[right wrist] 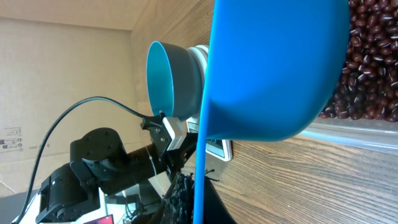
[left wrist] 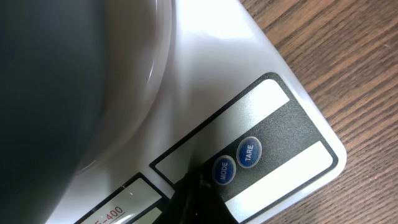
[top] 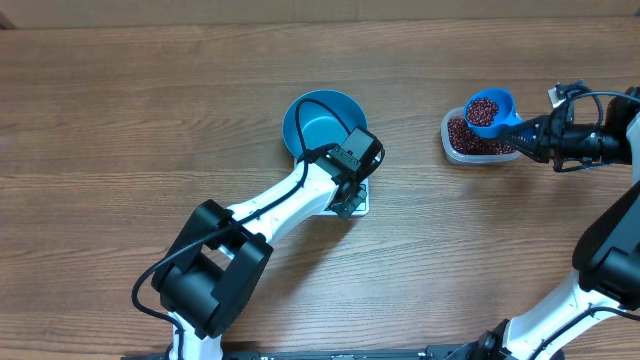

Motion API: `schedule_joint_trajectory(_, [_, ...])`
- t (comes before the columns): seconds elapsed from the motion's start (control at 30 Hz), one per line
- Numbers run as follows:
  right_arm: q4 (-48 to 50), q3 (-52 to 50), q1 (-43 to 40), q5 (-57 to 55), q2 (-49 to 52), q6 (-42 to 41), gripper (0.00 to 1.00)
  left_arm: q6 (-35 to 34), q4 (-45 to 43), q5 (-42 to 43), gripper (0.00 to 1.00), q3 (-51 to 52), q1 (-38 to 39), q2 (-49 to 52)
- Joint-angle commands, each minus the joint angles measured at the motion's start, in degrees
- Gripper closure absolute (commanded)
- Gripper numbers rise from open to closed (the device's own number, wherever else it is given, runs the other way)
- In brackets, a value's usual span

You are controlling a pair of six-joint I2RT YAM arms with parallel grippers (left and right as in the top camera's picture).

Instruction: Scoop item into bowl and weigh 150g on scale

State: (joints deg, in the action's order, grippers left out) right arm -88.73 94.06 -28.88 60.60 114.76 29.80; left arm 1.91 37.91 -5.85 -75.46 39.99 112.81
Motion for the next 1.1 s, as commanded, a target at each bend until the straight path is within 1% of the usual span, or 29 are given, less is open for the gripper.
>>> schedule_joint_trajectory(0.0, [0.11,-0.31,-0.11,0.94,0.20,0.24,0.96,0.90,0.37,-0.13,0.96,1.07,-0.22,-0.63])
schedule_joint_trajectory(0.63, [0.11,-0.31,-0.11,0.94,0.20,0.24,0.96,1.38,2.91,-0.09,0.96,-3.23,-0.17,-0.98])
schedule_joint_trajectory(1.07, [0.11,-0.31,-0.11,0.94,0.20,0.26,0.96,1.97,3.67,-0.02,0.96,-3.41,-0.15,-0.98])
